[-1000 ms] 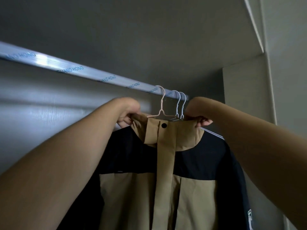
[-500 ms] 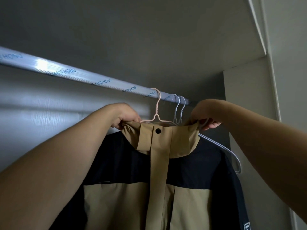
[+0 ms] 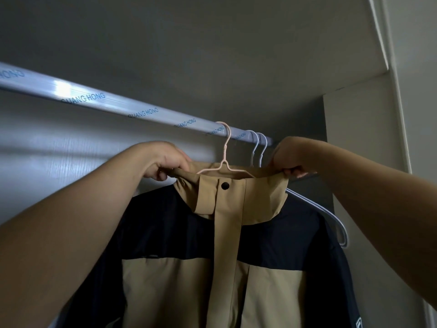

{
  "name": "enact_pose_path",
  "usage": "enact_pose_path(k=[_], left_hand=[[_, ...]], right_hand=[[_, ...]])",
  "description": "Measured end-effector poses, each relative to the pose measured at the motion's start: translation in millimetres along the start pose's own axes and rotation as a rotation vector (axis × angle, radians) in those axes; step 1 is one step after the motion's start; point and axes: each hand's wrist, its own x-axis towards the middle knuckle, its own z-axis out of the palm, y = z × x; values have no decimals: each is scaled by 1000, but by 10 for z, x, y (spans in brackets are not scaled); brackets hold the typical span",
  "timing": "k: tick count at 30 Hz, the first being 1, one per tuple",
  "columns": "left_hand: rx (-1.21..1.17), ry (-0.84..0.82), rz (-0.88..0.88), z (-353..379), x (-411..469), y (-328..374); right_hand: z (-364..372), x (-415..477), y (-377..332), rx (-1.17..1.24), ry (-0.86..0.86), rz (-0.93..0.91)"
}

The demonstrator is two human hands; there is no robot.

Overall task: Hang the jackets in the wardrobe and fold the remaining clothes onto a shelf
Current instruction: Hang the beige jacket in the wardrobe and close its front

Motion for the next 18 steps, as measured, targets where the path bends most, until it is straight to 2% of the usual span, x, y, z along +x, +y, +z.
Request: enact_pose_path(k=[4, 8, 9, 12, 13, 16, 18], left_hand=[[-34, 60, -102, -62, 36, -43], [-220, 306, 47, 22, 26, -56], [-310, 314, 75, 48, -9, -74], [-518, 167, 126, 96, -98, -322], [-490, 169, 142, 118, -114, -455], [-101, 495, 315, 247, -192, -886], [72, 639, 454, 361, -276, -1111]], right_hand=[[-4, 49, 47, 124, 131, -9], [63, 48, -5, 285, 273, -85], [92, 41, -1, 329, 292, -122], [241, -20, 106, 449, 313, -208], [301, -38, 172, 464, 352, -240], [497, -127, 401, 376, 561, -315], [658, -209, 563, 221, 664, -311]])
